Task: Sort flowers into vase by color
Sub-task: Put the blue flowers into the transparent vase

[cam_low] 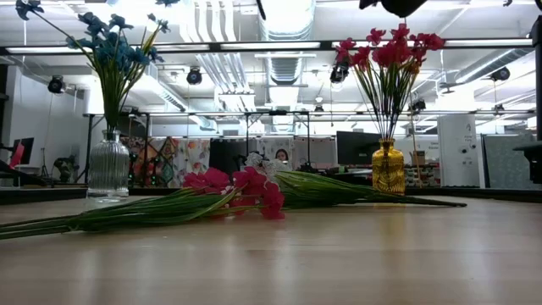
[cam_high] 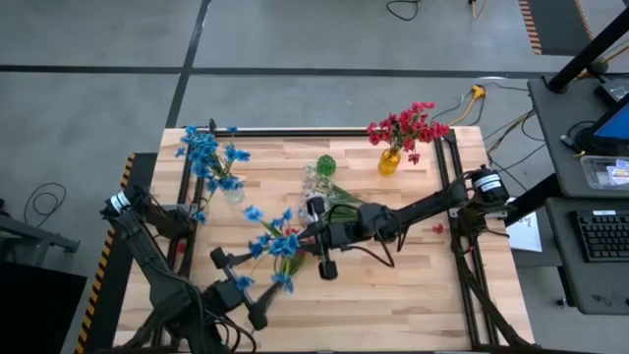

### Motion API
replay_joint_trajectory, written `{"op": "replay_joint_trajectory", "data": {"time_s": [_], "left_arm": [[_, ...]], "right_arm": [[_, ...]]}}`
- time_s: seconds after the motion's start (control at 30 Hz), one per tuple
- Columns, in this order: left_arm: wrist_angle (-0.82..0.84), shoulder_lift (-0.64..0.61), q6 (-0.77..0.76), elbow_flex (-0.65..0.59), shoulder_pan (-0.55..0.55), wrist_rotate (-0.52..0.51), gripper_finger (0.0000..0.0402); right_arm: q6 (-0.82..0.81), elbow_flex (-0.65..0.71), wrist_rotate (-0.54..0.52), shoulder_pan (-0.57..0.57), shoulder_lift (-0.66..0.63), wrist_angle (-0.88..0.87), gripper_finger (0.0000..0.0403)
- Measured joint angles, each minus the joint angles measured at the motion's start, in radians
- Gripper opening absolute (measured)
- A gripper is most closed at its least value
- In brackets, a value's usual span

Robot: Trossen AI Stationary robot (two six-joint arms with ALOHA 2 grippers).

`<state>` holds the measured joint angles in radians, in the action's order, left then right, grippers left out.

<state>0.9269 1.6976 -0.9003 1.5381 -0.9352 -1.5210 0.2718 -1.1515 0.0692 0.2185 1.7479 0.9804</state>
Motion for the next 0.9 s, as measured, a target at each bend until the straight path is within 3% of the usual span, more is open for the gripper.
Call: {"op": "replay_joint_trajectory", "data": {"time_s": [0.1, 0.9], "left_arm": [[0.0, -0.001, 0.0, 0.011, 0.007, -0.046, 0.0334], [-0.028, 0.003, 0.054, 0.072, 0.171, -0.042, 0.0326]], "right_arm": [[0.001, 0.0, -0.001, -0.003, 0.001, 0.001, 0.002], [0.013, 0.0, -0.044, -0.003, 0.001, -0.002, 0.002]]}}
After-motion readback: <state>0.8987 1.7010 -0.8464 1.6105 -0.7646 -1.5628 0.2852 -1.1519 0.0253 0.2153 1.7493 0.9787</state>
